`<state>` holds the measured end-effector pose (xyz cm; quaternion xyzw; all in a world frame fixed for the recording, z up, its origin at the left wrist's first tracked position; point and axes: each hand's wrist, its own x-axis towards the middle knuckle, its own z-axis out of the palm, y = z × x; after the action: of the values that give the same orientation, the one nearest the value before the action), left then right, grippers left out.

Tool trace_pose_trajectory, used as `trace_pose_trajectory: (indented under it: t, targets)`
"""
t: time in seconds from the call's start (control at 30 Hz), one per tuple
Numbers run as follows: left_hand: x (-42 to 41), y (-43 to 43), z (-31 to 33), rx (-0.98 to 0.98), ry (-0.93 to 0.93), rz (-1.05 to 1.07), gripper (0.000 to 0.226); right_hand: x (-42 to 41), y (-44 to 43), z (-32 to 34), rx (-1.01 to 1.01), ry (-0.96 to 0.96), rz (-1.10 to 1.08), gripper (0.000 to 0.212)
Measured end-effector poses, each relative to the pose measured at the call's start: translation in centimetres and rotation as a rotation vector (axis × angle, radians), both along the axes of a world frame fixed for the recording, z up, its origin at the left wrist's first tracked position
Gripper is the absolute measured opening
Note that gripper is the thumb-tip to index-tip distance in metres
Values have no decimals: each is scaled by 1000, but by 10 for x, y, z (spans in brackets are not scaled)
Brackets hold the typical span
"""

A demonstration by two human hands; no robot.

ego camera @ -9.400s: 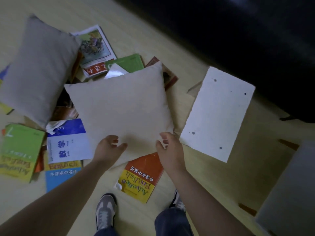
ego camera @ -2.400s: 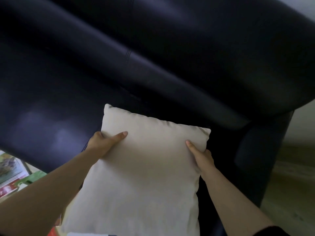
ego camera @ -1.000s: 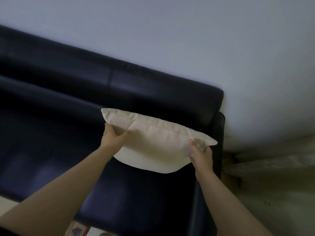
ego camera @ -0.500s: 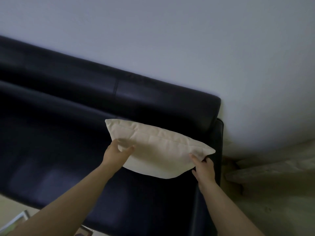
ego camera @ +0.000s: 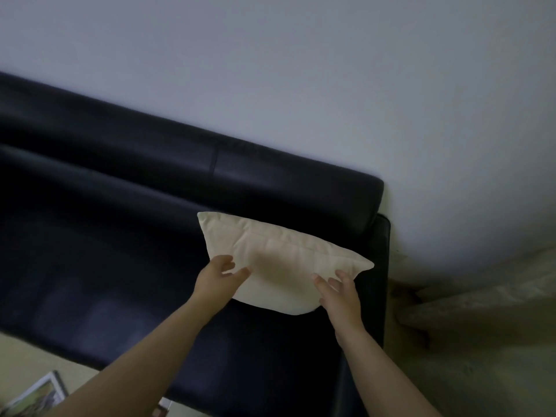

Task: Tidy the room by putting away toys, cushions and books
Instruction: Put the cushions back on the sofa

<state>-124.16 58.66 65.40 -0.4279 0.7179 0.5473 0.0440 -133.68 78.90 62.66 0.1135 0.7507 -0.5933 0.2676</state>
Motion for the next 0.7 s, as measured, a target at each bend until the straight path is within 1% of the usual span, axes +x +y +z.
trace_pose_trajectory:
  t: [0.13, 0.27, 0.43, 0.57, 0.7]
  targets:
    - [14, 10, 12, 11, 43, -3, 55, 15, -2, 25, 11, 54, 103, 56]
    - [29, 20, 21, 5, 88, -9, 51, 29, -2, 44, 16, 90, 133, 43]
    - [49, 30, 30, 9, 123, -8, 47, 53, 5, 58, 22, 126, 166, 42]
    - [71, 41, 38, -17, 134, -12, 45, 73, 14, 66, 37, 152, 237, 44]
    - [95, 63, 44, -49, 141, 8, 43, 91, 32, 74, 5, 150, 294, 41]
